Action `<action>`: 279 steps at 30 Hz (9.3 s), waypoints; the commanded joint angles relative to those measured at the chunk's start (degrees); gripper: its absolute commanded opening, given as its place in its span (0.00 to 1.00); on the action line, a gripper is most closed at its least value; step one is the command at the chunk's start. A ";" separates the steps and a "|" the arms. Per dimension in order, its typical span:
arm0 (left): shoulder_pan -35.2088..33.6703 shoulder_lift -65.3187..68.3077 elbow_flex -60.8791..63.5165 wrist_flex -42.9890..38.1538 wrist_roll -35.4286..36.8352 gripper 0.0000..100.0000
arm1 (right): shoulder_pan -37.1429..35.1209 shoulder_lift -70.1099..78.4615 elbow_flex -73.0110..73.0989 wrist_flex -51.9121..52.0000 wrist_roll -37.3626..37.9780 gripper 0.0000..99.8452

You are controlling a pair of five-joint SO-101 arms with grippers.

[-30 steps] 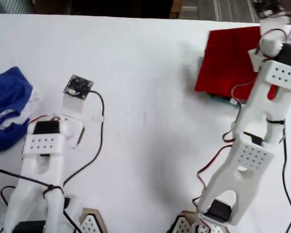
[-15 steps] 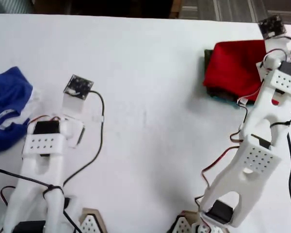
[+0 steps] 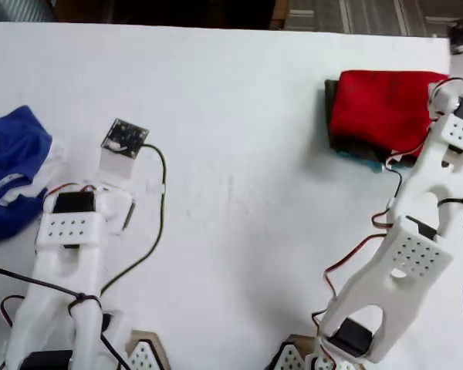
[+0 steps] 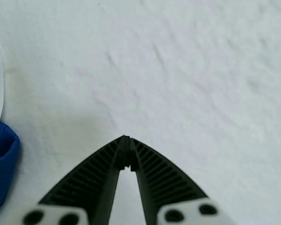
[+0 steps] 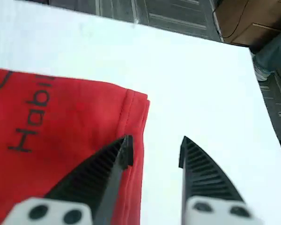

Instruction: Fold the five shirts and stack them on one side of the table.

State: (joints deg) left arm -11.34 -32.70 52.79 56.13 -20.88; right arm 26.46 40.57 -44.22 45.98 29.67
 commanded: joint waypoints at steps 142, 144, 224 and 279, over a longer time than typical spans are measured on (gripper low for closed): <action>-25.41 53.45 -102.99 46.24 -5.45 0.02 | -33.89 -94.37 100.84 24.92 -0.09 0.16; -24.70 49.41 -99.56 46.15 -5.54 0.02 | -33.89 -94.37 100.84 25.10 -0.09 0.16; -0.70 14.42 -63.96 45.71 -3.87 0.21 | -24.04 -93.85 100.84 19.38 -4.66 0.16; -23.30 58.11 -77.05 36.48 -7.82 0.20 | -37.76 -93.85 100.84 19.21 -4.92 0.32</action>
State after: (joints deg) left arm -35.96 26.20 -20.79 92.09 -29.14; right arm -10.99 -52.18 56.97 65.85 25.36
